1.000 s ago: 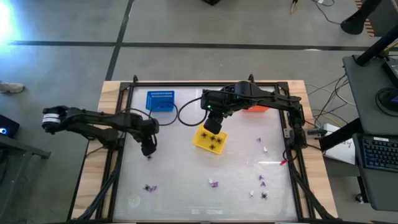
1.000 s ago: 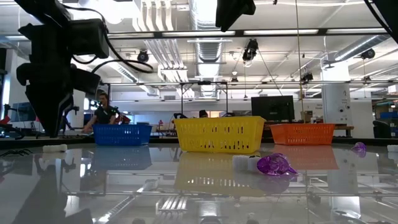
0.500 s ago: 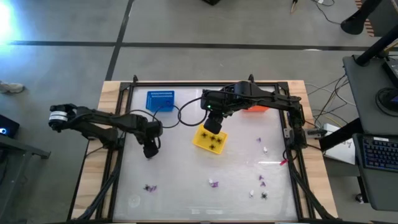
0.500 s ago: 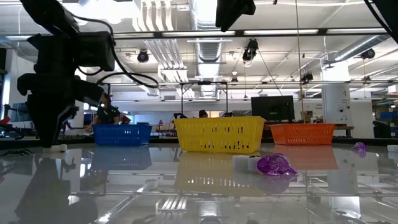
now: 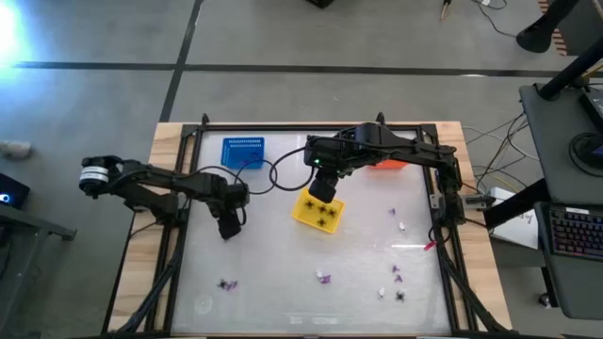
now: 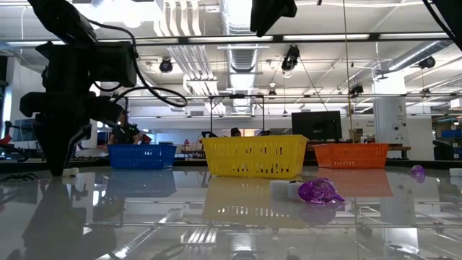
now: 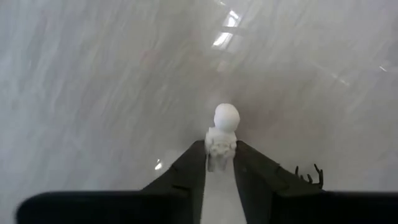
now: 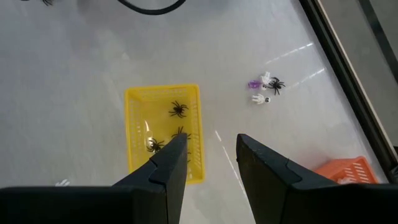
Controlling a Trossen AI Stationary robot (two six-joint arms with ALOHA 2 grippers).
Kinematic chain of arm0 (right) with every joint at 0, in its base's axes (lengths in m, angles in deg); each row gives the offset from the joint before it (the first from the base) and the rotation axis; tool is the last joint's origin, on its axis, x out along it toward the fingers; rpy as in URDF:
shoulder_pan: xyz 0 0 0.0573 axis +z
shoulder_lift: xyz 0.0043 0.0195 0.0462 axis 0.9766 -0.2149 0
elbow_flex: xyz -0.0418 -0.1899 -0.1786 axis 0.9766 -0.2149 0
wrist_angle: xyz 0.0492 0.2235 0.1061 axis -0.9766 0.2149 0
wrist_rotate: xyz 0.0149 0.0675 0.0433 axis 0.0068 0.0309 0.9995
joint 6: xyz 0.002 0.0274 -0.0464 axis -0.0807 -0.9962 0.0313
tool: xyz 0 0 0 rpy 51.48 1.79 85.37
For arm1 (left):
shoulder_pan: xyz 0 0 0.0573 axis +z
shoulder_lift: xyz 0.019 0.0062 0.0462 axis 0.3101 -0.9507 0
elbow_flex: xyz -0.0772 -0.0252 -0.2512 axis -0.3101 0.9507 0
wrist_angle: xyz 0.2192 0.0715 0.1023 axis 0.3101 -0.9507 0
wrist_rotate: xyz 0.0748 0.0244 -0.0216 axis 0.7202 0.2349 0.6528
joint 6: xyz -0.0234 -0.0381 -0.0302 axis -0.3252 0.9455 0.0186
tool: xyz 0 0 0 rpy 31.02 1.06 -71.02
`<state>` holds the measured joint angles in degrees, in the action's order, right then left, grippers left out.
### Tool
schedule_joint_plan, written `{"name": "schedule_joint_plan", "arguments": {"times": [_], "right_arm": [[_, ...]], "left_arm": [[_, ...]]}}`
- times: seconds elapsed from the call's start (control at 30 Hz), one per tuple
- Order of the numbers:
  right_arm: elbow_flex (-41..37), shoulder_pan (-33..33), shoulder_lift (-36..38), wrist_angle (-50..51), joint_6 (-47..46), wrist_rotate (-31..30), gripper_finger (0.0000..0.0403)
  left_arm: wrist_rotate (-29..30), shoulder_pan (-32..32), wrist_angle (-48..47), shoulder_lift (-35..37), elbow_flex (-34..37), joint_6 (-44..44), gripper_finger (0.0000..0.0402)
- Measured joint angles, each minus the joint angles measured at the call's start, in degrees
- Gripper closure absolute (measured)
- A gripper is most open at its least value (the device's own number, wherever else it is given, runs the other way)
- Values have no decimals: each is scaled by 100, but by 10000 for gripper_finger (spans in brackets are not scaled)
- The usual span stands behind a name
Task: Sort Halloween decoration
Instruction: Put the white skeleton toy into the orange bin
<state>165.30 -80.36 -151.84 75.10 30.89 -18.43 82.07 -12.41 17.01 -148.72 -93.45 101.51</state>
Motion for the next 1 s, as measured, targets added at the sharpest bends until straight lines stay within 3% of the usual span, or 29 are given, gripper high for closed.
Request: {"name": "schedule_joint_plan", "arguments": {"times": [0.17, 0.57, 0.77, 1.0], "right_arm": [[0, 0, 0, 23, -2, 16, 271], [-2, 0, 0, 206, -3, 353, 271], [-2, 31, 0, 205, -3, 938, 271], [-3, 180, -43, 102, -146, 1092, 271]], "left_arm": [[1, 0, -7, 60, 5, -26, 393], [-319, -66, -20, 808, -352, -428, 401], [-318, -125, 134, 1062, -783, -745, 401], [-308, -125, 162, 986, -1522, -1542, 401]]}}
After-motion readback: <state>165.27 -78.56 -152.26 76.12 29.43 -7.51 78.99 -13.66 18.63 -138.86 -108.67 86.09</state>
